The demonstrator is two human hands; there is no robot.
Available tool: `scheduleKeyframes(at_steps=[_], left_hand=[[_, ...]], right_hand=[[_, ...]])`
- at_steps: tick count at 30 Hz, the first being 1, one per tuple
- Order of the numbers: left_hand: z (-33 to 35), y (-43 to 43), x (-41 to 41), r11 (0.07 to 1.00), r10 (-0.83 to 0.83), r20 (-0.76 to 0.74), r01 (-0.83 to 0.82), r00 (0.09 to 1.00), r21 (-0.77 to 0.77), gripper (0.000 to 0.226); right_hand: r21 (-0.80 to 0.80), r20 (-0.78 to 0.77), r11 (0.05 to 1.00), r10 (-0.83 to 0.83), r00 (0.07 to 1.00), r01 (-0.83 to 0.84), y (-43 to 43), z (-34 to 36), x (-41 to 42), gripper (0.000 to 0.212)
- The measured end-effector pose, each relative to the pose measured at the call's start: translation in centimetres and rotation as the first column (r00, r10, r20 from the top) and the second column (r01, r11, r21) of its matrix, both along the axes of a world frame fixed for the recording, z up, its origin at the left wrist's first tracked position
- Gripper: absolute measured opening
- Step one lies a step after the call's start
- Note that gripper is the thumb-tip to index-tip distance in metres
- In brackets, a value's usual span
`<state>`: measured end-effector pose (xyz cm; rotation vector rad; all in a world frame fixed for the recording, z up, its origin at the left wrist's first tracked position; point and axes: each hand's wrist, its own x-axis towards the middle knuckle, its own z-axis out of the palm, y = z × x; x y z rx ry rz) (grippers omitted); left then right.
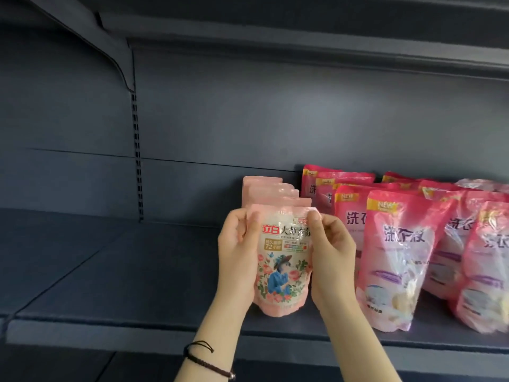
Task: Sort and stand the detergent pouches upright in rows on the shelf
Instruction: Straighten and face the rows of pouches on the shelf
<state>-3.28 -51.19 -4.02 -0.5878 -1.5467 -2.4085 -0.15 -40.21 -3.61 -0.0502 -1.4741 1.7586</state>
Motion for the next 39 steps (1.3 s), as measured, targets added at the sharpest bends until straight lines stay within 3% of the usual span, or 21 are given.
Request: scheduleKeyframes(at_steps=[5,11,14,18,22,29,34,37,39], left_hand=[[-2.0,1.1,-0.6,0.977,0.185,-0.034,-0.187,0.982,-0.097,0.022],[-3.6,1.2,-0.5,0.971,0.227,-0.032,-0.228,0.973,-0.072,0.022],[-4.4,1.1,-0.6,0.977,0.208,0.057,-0.206,0.976,-0.047,0.031],[-4.1,2.0,-0.8,0.993,0.044,0.153,-0.027,0.987,-0.114,0.047],[-3.8,2.3,-0.9,0.989,0.05,0.13,-0.031,0.99,-0.146,0.042],[-3.5,0.9,-1.0,0.985,0.069,0.092,-0.054,0.993,-0.161,0.031],[-3.4,-0.9,-1.8,0.967,0.089,-0.017,-0.091,0.996,-0.24,0.046],[0.1,-3.5,-3.3,0.923,0.158,-0.183,-0.211,0.97,-0.323,0.022],[2.8,-4.8,-4.2,0.84,0.08,-0.311,-0.232,0.947,-0.491,0.014]], right_hand=[[0.031,0.034,1.0,-0.007,0.999,0.006,0.4,-1.6,-1.1,0.022],[0.087,0.042,0.984,-0.158,0.987,0.154,0.2,-3.6,-0.7,0.009],[0.097,0.104,0.979,-0.188,0.977,0.178,-0.1,-4.5,-0.9,0.005],[0.097,0.177,0.995,-0.054,0.983,0.037,0.0,-4.3,-1.4,0.057],[0.101,0.225,0.989,0.087,0.97,-0.112,0.1,-4.2,-1.7,0.059],[0.169,0.164,0.976,0.11,0.98,-0.138,-1.2,-4.4,-2.2,0.061],[0.238,0.088,0.971,-0.009,0.996,-0.012,-0.1,-3.7,-1.6,0.039],[0.442,-0.079,0.878,-0.166,0.983,0.183,2.4,-0.8,-1.2,0.022],[0.597,-0.121,0.779,-0.151,0.981,0.193,3.8,1.3,-1.0,0.022]])
